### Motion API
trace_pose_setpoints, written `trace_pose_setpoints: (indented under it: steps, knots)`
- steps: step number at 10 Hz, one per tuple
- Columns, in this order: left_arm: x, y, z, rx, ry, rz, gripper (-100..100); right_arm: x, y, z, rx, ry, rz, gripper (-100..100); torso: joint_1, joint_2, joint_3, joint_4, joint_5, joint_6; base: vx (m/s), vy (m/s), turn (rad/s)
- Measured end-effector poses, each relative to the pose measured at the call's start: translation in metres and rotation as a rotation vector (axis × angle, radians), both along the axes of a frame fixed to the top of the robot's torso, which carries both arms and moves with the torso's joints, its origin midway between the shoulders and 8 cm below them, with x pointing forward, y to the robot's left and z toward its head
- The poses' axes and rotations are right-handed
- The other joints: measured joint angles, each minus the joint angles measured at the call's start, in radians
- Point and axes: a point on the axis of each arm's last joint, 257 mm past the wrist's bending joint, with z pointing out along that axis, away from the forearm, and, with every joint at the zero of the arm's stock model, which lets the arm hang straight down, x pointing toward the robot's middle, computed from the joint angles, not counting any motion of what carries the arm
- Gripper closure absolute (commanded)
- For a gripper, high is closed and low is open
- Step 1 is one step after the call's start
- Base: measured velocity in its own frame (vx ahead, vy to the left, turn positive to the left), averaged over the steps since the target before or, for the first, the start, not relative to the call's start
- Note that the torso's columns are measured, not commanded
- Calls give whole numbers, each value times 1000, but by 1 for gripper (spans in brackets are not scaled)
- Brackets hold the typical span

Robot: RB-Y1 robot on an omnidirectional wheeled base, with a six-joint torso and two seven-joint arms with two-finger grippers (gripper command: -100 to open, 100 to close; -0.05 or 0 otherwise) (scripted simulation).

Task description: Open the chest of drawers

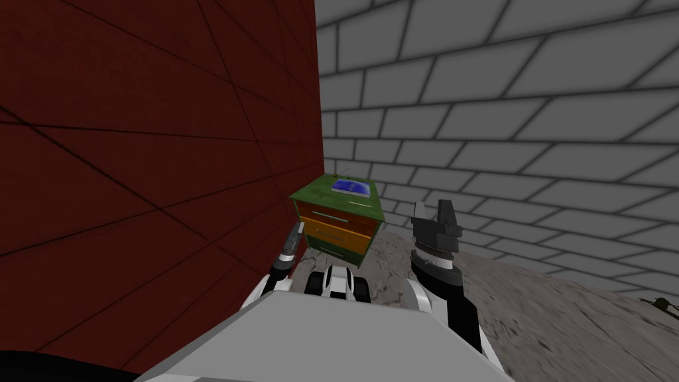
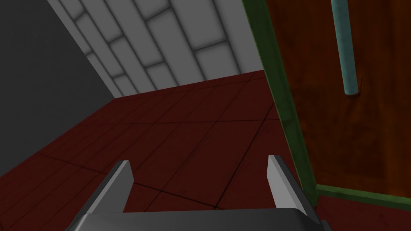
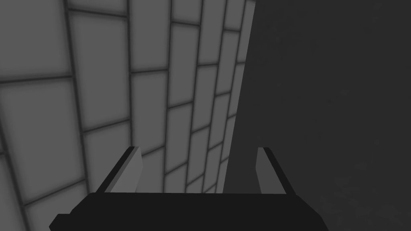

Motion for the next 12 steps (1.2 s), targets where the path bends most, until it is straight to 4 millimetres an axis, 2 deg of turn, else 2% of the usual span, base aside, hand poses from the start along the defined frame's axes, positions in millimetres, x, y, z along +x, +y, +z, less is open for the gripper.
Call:
trace_pose_setpoints:
  steps: [12]
  knots:
    - [-13, -17, -73, 11, 75, -5, -100, 0, 0, 0, 0, 0, 0, 0, 0, -1, -1, 0, 0, 0, 81, 45, -34]
